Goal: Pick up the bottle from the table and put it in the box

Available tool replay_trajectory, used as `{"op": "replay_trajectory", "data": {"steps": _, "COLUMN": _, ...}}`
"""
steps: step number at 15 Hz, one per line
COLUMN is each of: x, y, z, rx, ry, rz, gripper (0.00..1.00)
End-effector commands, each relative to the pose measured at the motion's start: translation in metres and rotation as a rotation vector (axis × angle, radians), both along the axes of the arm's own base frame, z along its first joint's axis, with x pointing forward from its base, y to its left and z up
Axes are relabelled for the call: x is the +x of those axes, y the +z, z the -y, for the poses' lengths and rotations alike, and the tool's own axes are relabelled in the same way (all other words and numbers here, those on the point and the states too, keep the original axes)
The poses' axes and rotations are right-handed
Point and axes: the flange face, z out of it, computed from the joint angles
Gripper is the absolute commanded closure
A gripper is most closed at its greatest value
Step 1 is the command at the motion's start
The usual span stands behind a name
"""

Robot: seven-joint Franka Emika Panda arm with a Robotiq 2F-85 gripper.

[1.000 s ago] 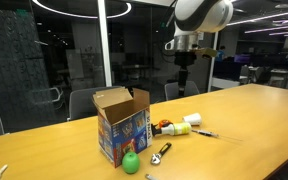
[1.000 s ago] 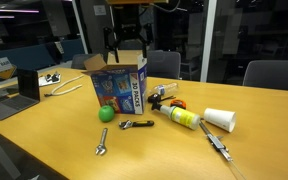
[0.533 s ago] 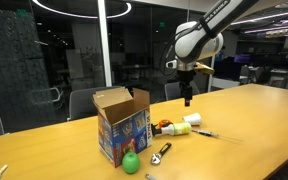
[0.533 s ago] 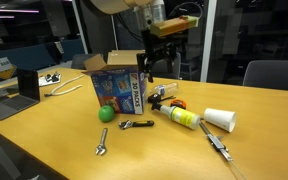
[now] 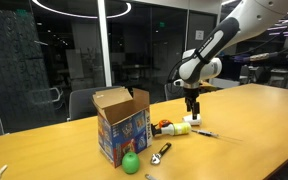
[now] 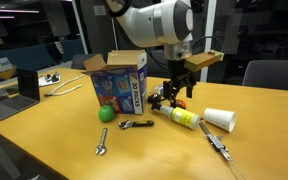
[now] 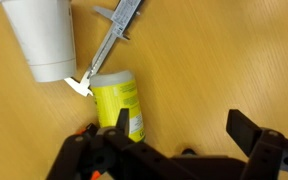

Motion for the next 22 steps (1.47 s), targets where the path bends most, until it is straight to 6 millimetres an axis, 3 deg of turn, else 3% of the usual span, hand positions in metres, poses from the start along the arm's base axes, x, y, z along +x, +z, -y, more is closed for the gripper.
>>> {"op": "replay_trajectory", "data": {"steps": 1, "x": 0.032, "y": -0.027, "z": 0.015, "rx": 0.021, "ry": 0.030, "rz": -0.023, "gripper": 0.00}}
{"op": "replay_trajectory", "data": {"steps": 9, "x": 0.072, "y": -0.050, "z": 0.010, "rx": 0.027, "ry": 0.066, "rz": -0.021, "gripper": 0.00}}
{"op": "replay_trajectory", "data": {"steps": 18, "x": 0.082, "y": -0.064, "z": -0.008, "rx": 0.076, "ry": 0.062, "rz": -0.009, "gripper": 0.00}}
{"op": "replay_trajectory", "data": {"steps": 22, "x": 0.079, "y": -0.086, "z": -0.007, "rx": 0.086, "ry": 0.072, "rz": -0.053, "gripper": 0.00}}
